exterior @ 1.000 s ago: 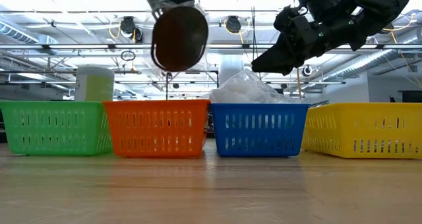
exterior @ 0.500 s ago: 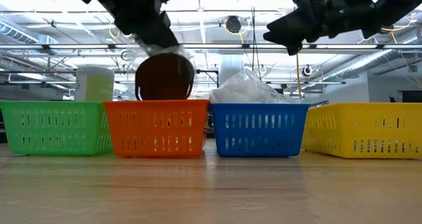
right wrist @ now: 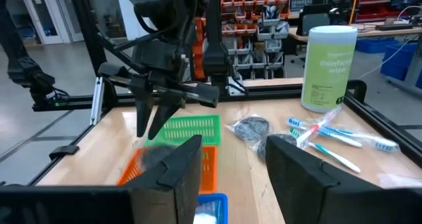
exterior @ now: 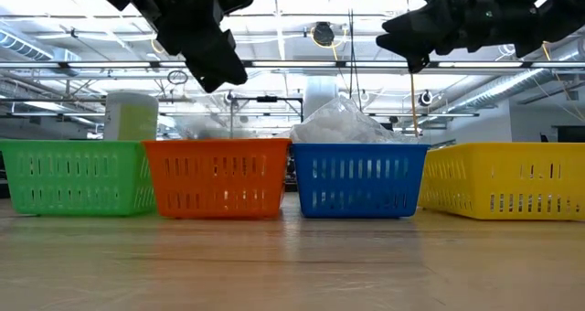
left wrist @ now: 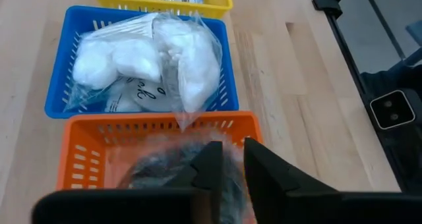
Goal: Pick & Place Travel size toiletries
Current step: Put the black mirror into the orange basket
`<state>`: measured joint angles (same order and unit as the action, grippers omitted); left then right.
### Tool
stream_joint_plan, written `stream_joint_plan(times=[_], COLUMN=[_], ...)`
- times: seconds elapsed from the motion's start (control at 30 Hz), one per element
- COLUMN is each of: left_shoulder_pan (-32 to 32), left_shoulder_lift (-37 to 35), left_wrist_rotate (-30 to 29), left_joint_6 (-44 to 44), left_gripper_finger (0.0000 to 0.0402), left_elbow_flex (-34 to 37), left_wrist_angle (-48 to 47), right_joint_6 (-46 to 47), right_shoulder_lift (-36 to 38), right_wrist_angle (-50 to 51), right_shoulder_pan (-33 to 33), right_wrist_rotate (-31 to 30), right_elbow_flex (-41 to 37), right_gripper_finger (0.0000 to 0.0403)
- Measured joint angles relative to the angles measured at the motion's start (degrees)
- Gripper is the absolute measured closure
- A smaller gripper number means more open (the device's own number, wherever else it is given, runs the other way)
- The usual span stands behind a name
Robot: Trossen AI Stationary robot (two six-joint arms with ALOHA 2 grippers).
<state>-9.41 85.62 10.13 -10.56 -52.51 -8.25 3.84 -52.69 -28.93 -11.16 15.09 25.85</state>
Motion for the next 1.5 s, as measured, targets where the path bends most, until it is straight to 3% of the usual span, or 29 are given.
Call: stream_joint_plan(times=[0.33,0.53,0.67,0.77,0.87,0.97,1.2,1.3,1.5], left_shoulder_pan=[0.4,4.0,7.1,9.5,13.1,17.6,27.2,29.7,32.2], left_shoulder_lift=[-0.5,-5.6,-10.0,-11.1,-11.1,-10.0,-4.2,0.0,7.3], left_wrist_rotate=[0.2,-1.2,-13.4,-24.5,-29.2,-28.8,-21.8,-18.7,-18.6], left_joint_6=[0.3,1.6,2.6,-2.1,-7.6,-12.1,-16.2,-15.5,-17.1], left_gripper_finger=[0.0263,0.0242,0.024,0.024,0.024,0.024,0.024,0.0232,0.0204], left_elbow_flex=[-0.5,-1.4,-1.4,-1.4,-1.4,-1.4,-1.4,-1.4,-1.4], left_wrist_angle=[2.3,-2.8,-14.5,-22.4,-24.9,-24.7,-24.4,-22.5,-17.9], right_joint_6=[0.0,0.0,0.0,0.0,-0.1,-0.2,-0.1,-0.2,-0.2], right_shoulder_lift=[0.7,0.7,0.7,0.7,0.7,0.7,0.7,0.7,0.7], right_wrist_angle=[0.0,0.0,0.0,0.1,0.5,0.5,0.5,0.7,0.7], right_shoulder_pan=[0.0,0.0,0.0,0.0,0.0,-0.1,-0.1,-0.1,-0.2], right_wrist_rotate=[0.0,0.0,0.0,0.0,0.0,-0.1,-0.1,-0.1,-0.2], right_elbow_flex=[-0.4,-0.4,-0.4,-0.4,-0.4,-0.4,-0.4,-0.4,-0.4], right_gripper_finger=[0.0248,0.0248,0.0248,0.0248,0.0248,0.0248,0.0248,0.0248,0.0248])
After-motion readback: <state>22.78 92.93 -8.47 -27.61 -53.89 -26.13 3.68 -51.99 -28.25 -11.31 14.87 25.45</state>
